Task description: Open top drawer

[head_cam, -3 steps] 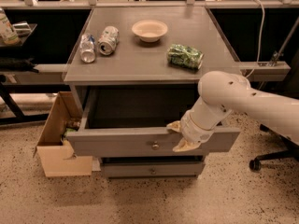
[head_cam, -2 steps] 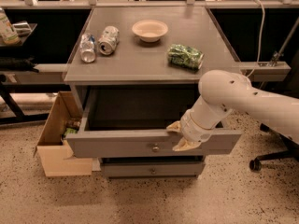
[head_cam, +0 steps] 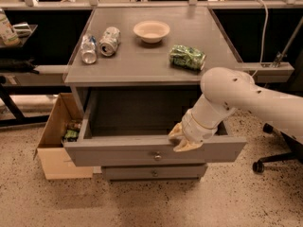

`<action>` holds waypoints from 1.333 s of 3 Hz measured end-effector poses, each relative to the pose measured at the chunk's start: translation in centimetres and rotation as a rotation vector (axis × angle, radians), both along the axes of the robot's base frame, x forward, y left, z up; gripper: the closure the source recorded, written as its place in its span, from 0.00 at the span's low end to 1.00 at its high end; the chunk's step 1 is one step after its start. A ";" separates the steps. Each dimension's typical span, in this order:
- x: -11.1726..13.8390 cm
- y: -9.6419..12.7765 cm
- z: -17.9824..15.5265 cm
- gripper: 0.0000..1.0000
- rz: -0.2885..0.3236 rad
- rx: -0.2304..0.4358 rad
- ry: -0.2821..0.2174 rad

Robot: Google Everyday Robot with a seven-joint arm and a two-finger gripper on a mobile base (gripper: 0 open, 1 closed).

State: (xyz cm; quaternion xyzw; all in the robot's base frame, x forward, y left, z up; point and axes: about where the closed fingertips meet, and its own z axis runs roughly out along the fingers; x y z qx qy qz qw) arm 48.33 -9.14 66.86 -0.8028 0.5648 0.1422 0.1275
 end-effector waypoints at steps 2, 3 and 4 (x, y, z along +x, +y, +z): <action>-0.9 1.0 0.6 0.97 0.030 0.013 0.003; -0.9 1.0 0.6 0.73 0.030 0.013 0.003; -0.9 1.0 0.6 0.51 0.030 0.013 0.003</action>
Offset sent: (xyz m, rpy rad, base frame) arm -0.0853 0.0581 -0.0170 0.0349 0.0901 0.1930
